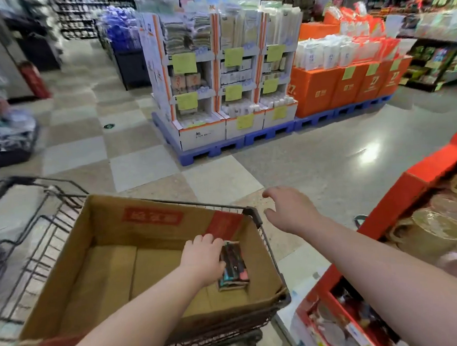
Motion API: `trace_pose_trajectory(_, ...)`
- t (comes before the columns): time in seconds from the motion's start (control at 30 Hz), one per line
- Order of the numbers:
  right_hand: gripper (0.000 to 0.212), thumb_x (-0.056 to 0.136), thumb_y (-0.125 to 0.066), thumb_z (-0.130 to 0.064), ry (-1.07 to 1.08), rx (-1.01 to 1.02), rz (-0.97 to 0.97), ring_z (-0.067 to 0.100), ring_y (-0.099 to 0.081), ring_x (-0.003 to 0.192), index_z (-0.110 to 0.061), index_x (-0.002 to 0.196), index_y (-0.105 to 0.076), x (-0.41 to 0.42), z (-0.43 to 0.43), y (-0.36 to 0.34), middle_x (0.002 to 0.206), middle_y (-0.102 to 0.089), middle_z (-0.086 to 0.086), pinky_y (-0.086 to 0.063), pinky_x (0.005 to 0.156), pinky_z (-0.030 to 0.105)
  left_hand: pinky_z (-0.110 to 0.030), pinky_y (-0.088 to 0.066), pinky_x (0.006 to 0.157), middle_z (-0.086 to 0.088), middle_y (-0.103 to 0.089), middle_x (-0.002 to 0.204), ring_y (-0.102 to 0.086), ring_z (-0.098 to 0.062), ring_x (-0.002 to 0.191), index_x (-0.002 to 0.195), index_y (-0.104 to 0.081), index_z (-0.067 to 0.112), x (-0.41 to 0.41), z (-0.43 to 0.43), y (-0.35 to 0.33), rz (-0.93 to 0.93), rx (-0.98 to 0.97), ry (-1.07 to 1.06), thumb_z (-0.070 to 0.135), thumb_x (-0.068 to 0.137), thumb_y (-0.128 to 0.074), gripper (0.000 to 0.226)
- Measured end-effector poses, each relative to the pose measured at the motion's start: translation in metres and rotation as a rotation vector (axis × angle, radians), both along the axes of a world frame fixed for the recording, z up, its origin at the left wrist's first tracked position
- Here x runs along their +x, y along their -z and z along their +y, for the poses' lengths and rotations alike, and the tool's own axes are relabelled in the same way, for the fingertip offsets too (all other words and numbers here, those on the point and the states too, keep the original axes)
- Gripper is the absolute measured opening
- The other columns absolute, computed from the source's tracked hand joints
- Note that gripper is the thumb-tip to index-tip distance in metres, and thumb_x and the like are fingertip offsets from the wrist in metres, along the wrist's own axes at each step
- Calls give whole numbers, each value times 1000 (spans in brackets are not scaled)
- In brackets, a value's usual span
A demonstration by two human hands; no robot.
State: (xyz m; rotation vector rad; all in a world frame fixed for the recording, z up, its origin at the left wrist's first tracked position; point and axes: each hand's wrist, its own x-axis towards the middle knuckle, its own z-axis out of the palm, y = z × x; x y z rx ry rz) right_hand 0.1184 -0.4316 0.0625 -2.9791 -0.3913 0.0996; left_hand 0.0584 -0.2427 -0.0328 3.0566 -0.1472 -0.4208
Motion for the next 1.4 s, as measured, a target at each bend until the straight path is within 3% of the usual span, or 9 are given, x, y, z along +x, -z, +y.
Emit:
trace_pose_trajectory(0.33,45,89,-51,-28,-103,-25,191,27,-53,119,-20,133,-50,24,51,64,130,-55,5,-47,93,37,-42,-31,112,-4,-39,147,-35,-25,136,144,-35,23,13,48,21,79,-9,-118,40,94,-50,56)
trace_pose_trajectory(0.73,42,91,-50,-31,-147,-91,551,29,-51,119,-21,132,-48,85,52,193,129,-53,6,-45,98,40,-42,-32,110,-5,-37,149,-34,-25,137,146,-32,21,109,48,60,146,-29,-186,37,95,-49,57)
trace_pose_trajectory(0.9,45,88,-59,-33,-121,-110,711,30,-50,118,-19,130,-47,109,47,256,127,-52,8,-44,96,39,-41,-31,111,-6,-33,152,-32,-25,139,148,-29,21,142,39,102,268,-16,-212,38,95,-47,58)
trace_pose_trajectory(1.03,44,90,-55,-26,-110,-105,815,31,-47,120,-15,132,-44,122,47,305,129,-49,10,-44,97,41,-41,-35,108,-7,-35,149,-37,-27,135,148,-28,20,154,37,144,415,-33,-282,40,94,-48,61)
trace_pose_trajectory(1.23,56,94,-52,-22,-83,-80,963,31,-41,126,-10,144,-31,134,55,360,143,-37,13,-41,103,40,-40,-35,107,-4,-35,147,-38,-25,132,147,-30,22,164,30,197,585,-89,-347,43,94,-48,60)
trace_pose_trajectory(1.4,79,95,-52,-20,-14,-72,1007,31,-29,139,-9,154,0,141,66,389,160,2,15,-35,110,37,-41,-36,110,-6,-32,150,-38,-26,134,150,-25,21,161,33,234,692,-110,-435,43,94,-52,66)
